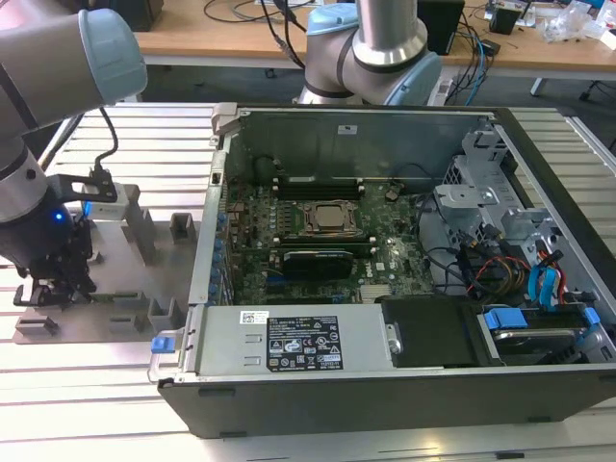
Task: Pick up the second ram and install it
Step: 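Pick up the second ram and move it above second insertion slot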
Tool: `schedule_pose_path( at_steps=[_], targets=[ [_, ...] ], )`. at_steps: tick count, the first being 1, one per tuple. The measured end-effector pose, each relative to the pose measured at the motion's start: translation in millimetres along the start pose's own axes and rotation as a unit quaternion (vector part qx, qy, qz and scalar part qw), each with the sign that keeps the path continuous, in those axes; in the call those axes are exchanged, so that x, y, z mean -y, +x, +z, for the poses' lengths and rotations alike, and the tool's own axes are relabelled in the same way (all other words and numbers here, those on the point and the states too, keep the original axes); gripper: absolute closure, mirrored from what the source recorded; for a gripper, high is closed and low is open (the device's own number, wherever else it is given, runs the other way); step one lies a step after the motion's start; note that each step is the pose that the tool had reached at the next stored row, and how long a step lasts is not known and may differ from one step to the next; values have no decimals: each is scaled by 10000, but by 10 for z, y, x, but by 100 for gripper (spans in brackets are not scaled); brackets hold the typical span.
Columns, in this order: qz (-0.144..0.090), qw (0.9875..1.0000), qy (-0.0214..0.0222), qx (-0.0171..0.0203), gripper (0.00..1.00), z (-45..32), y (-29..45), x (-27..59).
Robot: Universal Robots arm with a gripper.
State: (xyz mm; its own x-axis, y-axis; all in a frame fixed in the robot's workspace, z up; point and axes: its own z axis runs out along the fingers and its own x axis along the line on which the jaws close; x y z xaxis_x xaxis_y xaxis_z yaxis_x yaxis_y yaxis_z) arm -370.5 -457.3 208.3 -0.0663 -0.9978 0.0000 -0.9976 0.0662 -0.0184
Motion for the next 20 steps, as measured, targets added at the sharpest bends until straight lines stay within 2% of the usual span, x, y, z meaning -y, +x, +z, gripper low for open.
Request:
schedule_pose_path(
  at_steps=[3,7,8,9,18,20],
  targets=[
    [-47,10000,0,1,76,67,0,-1],
    [-48,10000,0,1,76,69,0,-2],
    [-48,10000,0,0,84,69,0,-2],
    [-48,10000,0,1,87,70,0,-1],
    [-48,10000,1,1,87,71,0,-1],
    [-48,10000,1,1,87,38,0,-1]
  ],
)
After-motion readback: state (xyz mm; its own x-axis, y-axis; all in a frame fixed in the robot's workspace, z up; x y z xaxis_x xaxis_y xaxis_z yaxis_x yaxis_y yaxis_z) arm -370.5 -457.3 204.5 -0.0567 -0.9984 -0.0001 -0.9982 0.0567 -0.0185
